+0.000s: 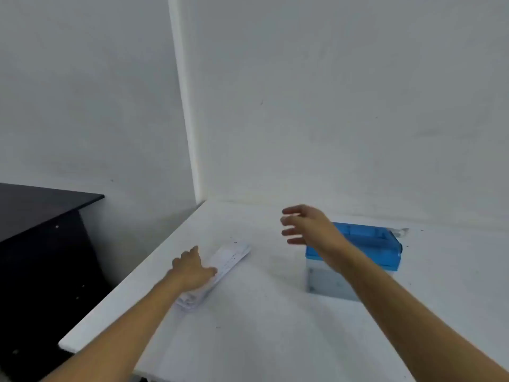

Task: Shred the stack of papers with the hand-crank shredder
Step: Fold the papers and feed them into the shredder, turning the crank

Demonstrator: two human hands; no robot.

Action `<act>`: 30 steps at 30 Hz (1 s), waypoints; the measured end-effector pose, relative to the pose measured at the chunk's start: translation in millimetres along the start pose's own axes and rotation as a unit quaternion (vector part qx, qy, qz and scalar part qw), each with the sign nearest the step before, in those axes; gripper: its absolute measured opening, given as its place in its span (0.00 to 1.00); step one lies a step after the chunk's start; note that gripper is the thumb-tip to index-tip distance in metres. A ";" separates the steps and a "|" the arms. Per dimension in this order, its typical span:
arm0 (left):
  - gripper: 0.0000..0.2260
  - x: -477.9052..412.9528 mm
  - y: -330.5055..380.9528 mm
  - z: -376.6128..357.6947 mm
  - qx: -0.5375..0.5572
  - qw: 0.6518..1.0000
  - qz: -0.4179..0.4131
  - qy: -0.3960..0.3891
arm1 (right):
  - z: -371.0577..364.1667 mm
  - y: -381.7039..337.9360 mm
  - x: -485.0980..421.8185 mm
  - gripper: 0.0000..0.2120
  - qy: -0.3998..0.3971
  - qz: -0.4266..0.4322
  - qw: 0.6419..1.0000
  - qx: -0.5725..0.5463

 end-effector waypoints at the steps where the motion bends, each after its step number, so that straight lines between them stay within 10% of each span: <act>1: 0.42 1.1 -3.9 -8.0 -0.026 1.000 0.014 0.000 | -8.8 9.2 2.7 0.11 -0.008 -0.015 1.000 0.011; 12: 0.24 16.4 13.6 -45.2 -0.043 0.998 -0.006 0.041 | -64.1 115.5 -2.4 0.22 -0.037 -0.172 0.981 0.085; 30: 0.15 76.4 30.7 -111.0 0.211 0.947 -0.192 0.151 | -87.1 142.3 25.6 0.20 0.068 -0.062 0.960 0.266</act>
Point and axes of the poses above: each hand's wrist, its own x-axis away from the middle knuckle, its own z-axis out of the back of the hand, y = z × x, the point moved 3 cm from there along -x, towards the middle knuckle, and after that the axes turned 15 degrees about -y, right-handed, at the moved point
